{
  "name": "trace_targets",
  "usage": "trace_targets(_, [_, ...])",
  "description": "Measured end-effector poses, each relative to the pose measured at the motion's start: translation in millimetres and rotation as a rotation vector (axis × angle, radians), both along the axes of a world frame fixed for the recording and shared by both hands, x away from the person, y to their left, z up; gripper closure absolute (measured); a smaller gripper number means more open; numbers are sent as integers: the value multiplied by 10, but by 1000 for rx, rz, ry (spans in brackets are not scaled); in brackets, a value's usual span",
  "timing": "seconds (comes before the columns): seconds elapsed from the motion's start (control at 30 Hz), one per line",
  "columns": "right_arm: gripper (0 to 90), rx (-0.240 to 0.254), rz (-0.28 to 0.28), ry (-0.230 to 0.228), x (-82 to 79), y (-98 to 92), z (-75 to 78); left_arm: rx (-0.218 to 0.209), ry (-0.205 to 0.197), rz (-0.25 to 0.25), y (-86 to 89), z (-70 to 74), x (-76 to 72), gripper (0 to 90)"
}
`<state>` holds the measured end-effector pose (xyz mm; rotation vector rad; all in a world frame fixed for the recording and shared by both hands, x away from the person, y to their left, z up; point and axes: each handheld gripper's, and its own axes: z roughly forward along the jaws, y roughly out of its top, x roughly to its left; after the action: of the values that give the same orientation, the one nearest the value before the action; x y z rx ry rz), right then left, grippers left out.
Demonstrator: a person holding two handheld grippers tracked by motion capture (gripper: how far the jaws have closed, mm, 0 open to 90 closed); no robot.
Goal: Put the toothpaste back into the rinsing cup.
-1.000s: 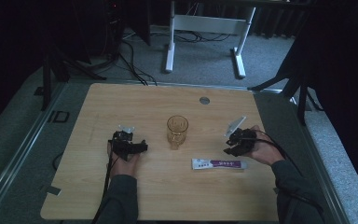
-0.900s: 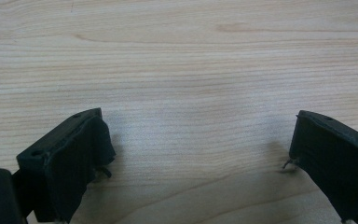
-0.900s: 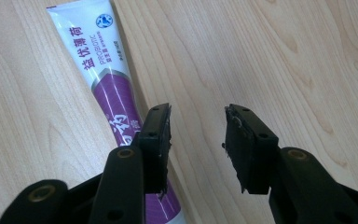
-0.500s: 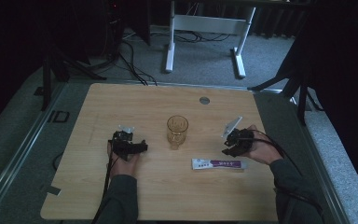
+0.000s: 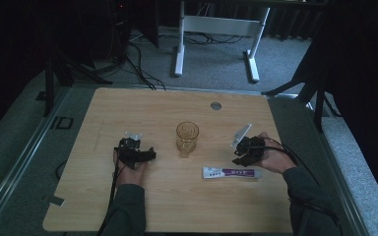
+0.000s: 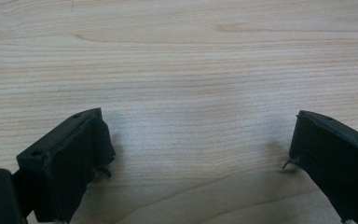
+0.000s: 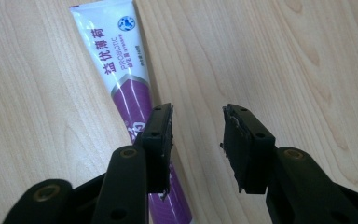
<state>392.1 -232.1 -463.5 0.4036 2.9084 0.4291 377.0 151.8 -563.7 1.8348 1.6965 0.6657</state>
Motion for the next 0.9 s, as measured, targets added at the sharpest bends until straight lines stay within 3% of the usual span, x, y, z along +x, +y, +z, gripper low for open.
trace_targets(0.9, [678,-15,66,98,-50,41,-88,0,0,0,0,0,0,35])
